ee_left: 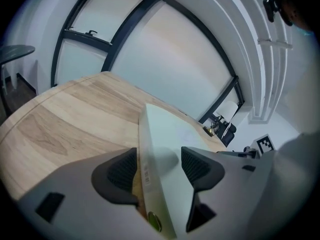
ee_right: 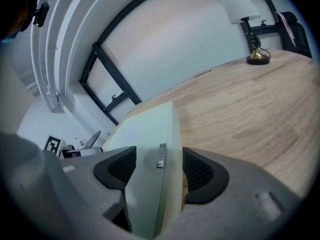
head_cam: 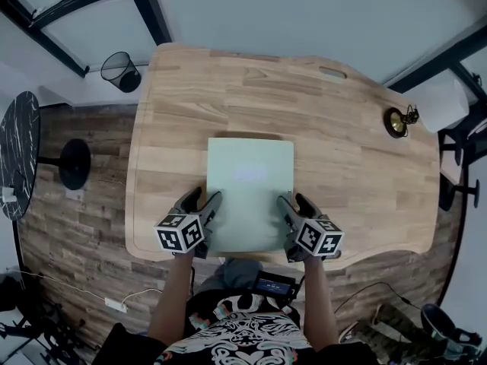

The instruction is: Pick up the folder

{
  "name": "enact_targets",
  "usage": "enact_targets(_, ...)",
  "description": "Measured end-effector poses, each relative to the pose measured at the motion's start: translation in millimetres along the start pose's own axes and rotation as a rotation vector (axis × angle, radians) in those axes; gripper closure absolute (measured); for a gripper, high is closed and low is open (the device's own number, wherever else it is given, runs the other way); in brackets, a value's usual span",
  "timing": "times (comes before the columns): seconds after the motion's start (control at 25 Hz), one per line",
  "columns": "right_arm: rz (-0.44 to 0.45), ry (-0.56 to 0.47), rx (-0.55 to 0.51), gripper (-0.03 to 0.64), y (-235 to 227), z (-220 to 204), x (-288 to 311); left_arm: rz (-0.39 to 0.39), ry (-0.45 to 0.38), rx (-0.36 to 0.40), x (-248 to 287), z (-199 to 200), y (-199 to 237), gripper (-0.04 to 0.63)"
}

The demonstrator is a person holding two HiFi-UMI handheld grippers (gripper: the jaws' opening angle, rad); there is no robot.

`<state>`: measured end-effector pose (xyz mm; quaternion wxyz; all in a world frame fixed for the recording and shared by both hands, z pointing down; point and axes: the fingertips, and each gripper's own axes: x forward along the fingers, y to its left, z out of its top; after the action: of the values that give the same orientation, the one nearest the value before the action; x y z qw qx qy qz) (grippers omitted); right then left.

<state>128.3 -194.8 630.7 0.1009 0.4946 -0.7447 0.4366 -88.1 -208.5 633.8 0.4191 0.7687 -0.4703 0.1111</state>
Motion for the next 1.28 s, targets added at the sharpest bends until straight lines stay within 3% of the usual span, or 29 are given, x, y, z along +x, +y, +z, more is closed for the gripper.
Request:
enact_targets(0.52,0.047,0.046,0.063,0.344,-5,-10,21,-0.02,0.039,-0.093,18,-12,3,0.336)
enact_targets(0.76,-0.002,0.024,0.059,0.345,-7,-10,21,-0.001,0.044,-0.094,19,-13,4,0.336)
enact_targets(1.28,0.008,0.022,0.068,0.345,-4,-10,19,0.021,0.04,-0.111,15,-11,1,0.342)
